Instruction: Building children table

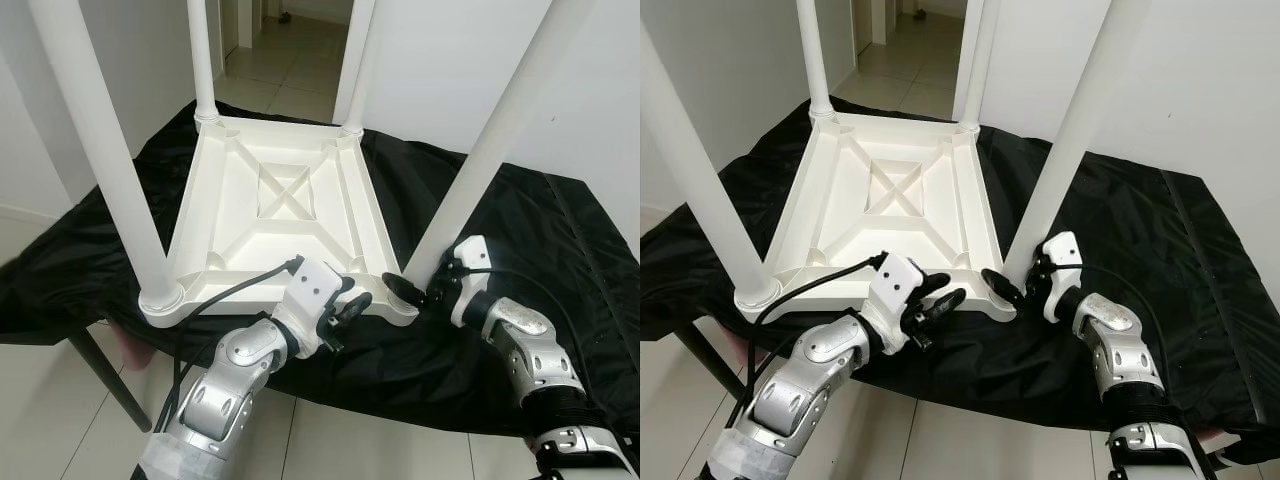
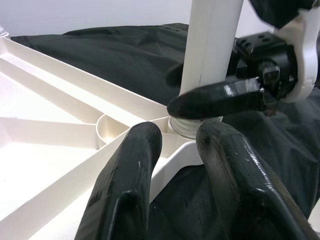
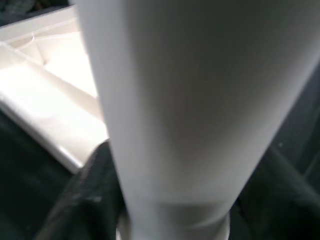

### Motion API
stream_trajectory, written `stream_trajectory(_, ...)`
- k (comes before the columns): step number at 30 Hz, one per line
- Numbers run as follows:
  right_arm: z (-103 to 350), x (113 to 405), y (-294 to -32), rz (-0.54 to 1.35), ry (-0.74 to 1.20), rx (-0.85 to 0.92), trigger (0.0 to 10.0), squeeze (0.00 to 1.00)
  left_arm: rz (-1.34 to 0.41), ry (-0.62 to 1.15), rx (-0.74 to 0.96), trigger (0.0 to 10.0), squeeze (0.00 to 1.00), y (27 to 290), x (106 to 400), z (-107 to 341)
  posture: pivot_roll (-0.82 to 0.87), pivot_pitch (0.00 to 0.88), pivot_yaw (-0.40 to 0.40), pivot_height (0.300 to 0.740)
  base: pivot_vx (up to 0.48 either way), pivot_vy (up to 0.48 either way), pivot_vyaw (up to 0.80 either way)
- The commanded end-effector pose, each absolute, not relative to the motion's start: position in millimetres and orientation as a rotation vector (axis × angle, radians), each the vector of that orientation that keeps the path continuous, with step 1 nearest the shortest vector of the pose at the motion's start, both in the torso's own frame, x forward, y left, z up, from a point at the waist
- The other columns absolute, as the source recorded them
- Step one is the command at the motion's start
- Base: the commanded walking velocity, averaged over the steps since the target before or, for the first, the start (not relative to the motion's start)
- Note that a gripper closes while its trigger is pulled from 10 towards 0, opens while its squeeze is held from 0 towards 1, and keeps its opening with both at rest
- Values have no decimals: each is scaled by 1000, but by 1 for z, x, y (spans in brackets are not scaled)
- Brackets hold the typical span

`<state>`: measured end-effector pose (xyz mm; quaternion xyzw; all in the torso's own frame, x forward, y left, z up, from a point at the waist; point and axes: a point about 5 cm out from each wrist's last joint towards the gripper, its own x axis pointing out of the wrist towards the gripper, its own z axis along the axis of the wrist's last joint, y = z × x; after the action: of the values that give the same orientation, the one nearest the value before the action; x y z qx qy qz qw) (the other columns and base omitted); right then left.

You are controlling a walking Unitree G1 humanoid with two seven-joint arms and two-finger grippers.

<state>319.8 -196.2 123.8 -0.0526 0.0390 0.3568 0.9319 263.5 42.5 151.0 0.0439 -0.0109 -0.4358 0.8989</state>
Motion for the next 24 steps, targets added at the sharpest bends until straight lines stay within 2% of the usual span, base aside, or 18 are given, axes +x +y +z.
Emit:
stream_trajectory(1,125,320,-199,753,94,-124,0,0,-865,-17,102,10000,0,45,266,150,22,0,-130,740,0,0,0)
stream_trajectory(10,124,315,-199,740,79,-57,0,0,-862,-17,99,10000,0,45,266,150,16,0,-128,740,0,0,0)
stream_trajectory(11,125,315,-198,704,61,-19,3529,0,-862,-17,99,10000,0,45,267,150,14,0,-127,740,0,0,0)
stream_trajectory(12,125,315,-198,704,61,-19,3529,0,-862,-17,99,10000,0,45,267,150,14,0,-127,740,0,0,0)
stream_trajectory(13,127,315,-196,678,45,17,10000,0,-862,-17,99,10000,0,45,267,151,13,1,-129,740,0,0,0)
stream_trajectory(18,131,313,-193,607,14,60,10000,0,-862,-17,98,10000,0,46,267,151,9,5,-124,740,0,0,0)
stream_trajectory(24,134,310,-181,316,-29,41,10000,0,-871,-10,96,10000,0,45,264,150,3,13,-116,740,0,0,0)
